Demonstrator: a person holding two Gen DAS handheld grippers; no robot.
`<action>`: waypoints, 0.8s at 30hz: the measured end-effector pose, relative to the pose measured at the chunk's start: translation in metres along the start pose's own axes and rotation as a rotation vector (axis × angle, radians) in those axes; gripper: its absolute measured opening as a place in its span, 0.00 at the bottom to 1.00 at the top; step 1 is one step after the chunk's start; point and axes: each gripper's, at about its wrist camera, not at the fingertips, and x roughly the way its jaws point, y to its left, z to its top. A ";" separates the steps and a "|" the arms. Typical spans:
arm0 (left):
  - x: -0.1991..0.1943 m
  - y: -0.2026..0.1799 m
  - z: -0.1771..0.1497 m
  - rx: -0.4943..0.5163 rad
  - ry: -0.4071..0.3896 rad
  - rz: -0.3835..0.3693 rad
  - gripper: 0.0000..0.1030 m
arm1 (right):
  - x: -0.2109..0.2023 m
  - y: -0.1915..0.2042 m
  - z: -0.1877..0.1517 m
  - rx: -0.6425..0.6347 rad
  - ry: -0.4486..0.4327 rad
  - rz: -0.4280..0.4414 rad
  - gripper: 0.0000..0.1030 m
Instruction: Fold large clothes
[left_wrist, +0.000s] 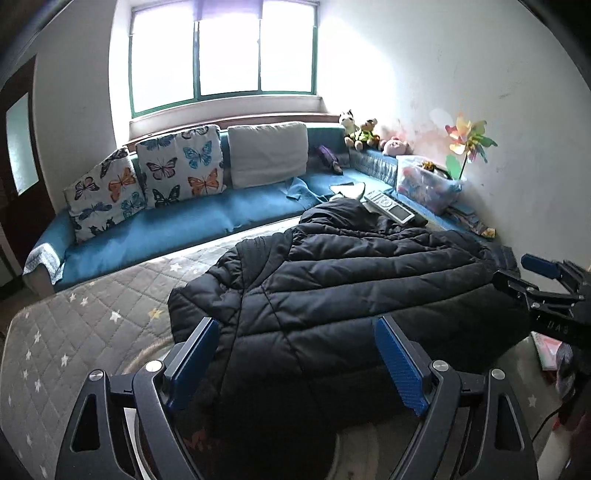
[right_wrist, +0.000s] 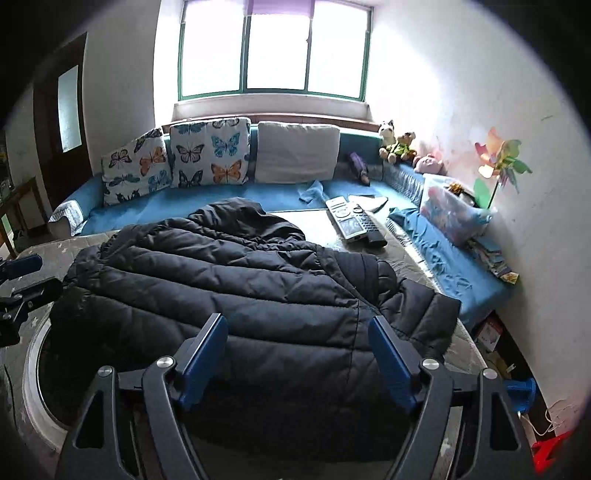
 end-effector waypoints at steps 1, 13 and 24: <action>-0.006 0.000 -0.003 -0.006 -0.005 -0.003 0.90 | -0.003 0.001 -0.001 0.011 -0.010 0.003 0.85; -0.054 -0.005 -0.045 -0.045 -0.016 -0.004 0.90 | -0.037 0.021 -0.030 0.054 -0.052 -0.023 0.86; -0.084 -0.015 -0.051 0.011 -0.067 0.036 0.90 | -0.082 0.035 -0.045 0.038 -0.080 -0.075 0.86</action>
